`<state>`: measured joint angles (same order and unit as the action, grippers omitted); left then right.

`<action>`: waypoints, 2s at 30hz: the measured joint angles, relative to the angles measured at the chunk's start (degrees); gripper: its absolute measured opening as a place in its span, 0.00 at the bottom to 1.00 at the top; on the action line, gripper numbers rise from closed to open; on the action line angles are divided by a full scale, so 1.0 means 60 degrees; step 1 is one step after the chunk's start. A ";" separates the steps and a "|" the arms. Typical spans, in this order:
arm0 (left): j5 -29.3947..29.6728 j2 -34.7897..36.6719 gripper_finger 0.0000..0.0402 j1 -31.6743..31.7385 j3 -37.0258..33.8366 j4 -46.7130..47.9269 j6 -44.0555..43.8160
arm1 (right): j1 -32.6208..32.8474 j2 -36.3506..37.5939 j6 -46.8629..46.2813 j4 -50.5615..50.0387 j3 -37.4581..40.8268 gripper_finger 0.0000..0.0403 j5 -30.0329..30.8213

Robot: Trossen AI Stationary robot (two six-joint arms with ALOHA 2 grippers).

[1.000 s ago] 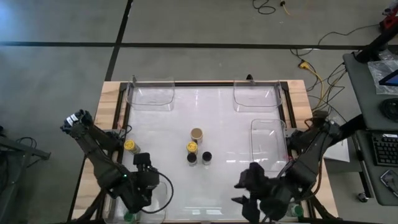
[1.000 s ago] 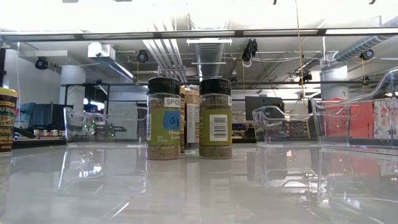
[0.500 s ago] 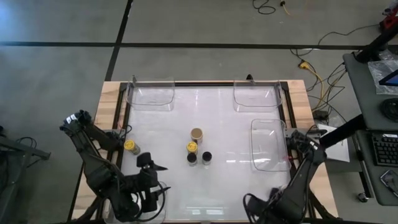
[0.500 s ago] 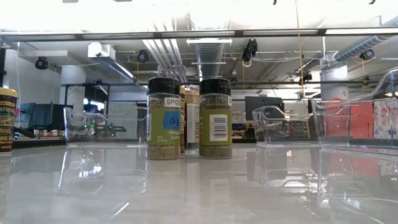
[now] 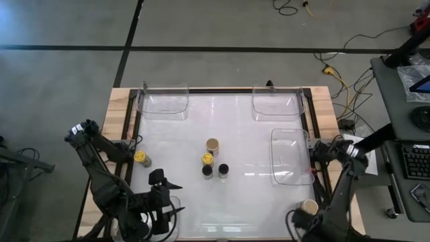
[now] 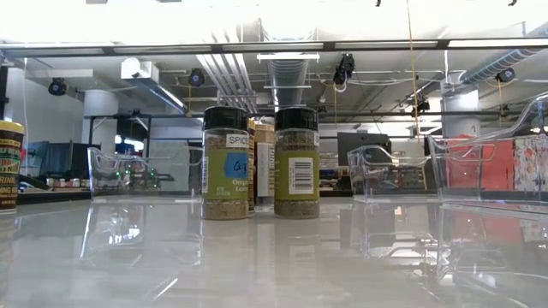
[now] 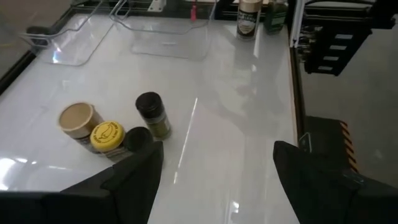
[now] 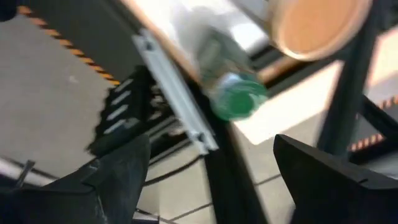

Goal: Sort spices by type
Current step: Put the green seasoning bottle into the bottom transparent bin

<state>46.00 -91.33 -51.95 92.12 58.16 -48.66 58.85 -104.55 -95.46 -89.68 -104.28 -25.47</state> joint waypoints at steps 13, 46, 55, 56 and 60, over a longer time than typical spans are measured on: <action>-0.0011 -0.0491 0.72 -0.0024 -0.0004 -0.0799 -0.0051 | 0.0164 0.1983 -0.1592 0.3017 0.4025 0.82 -0.0840; 0.0004 -0.0667 0.72 0.0016 -0.0004 -0.0865 -0.0007 | 0.0084 0.1308 -0.1473 0.4334 0.4901 0.81 -0.1362; 0.0004 -0.0667 0.72 0.0016 -0.0004 -0.0862 -0.0007 | 0.0040 0.1304 -0.1615 0.4366 0.4963 0.72 -0.1330; 0.0004 -0.0667 0.72 0.0016 -0.0004 -0.0862 -0.0007 | 0.0033 0.1304 -0.1614 0.4366 0.4964 0.71 -0.1330; 0.0004 -0.0667 0.72 0.0016 -0.0004 -0.0837 -0.0007 | 0.0019 0.1304 -0.1609 0.4424 0.4967 0.67 -0.1330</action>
<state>46.02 -95.33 -51.86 92.09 53.14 -48.71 58.96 -96.73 -105.12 -63.14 -74.47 -33.45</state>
